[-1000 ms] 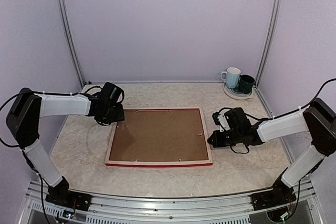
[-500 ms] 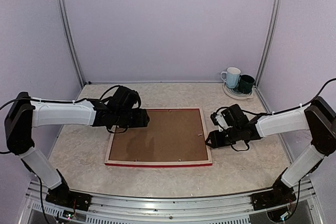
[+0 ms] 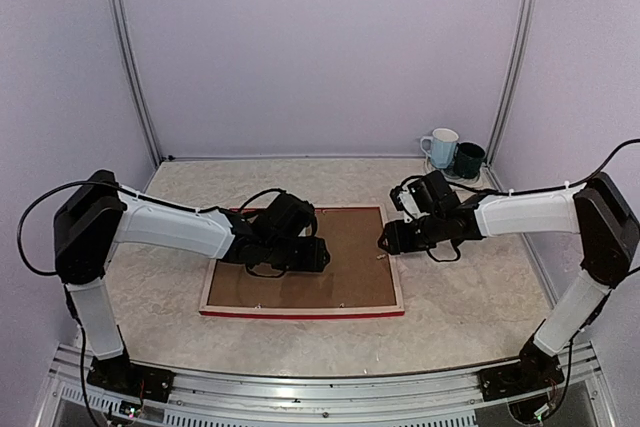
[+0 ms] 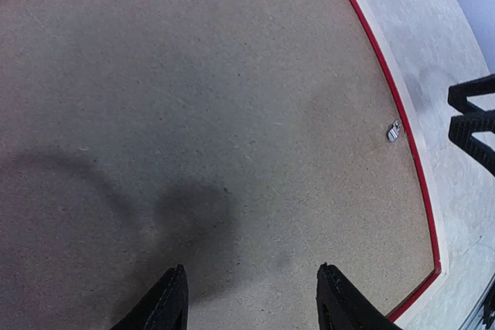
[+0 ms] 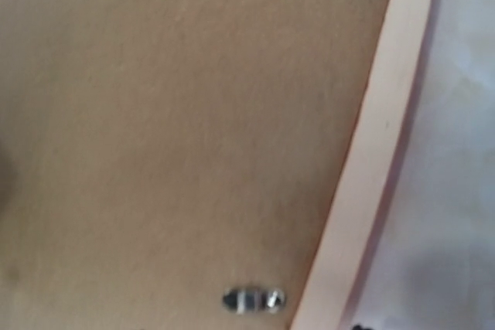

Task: Put the photo into the frame
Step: Press the fastener onto the backboard.

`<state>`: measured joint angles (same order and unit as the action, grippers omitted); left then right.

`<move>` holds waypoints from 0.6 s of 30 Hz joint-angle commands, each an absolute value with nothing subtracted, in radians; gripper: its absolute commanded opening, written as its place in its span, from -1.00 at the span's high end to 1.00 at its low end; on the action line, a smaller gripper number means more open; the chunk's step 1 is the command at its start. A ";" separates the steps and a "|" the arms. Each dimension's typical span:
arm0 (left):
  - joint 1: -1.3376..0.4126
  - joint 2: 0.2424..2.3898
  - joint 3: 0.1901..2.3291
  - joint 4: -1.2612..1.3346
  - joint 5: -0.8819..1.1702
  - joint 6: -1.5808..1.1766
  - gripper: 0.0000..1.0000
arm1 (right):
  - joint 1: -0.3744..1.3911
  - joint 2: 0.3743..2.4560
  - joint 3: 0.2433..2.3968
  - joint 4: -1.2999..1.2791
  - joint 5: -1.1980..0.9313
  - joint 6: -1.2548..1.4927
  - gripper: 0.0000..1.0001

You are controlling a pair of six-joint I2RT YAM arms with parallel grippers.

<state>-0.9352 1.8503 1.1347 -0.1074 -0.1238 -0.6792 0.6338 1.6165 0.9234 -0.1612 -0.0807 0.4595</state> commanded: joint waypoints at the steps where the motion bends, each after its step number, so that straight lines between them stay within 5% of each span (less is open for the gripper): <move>1: -0.960 1.901 1.186 -0.048 -0.081 -0.697 -0.10 | 0.641 1.681 0.981 -0.208 -0.035 0.445 -0.11; 18: -0.995 2.050 1.185 -0.028 -0.075 -0.736 -0.02 | 0.641 1.816 0.998 -0.209 0.013 0.431 0.09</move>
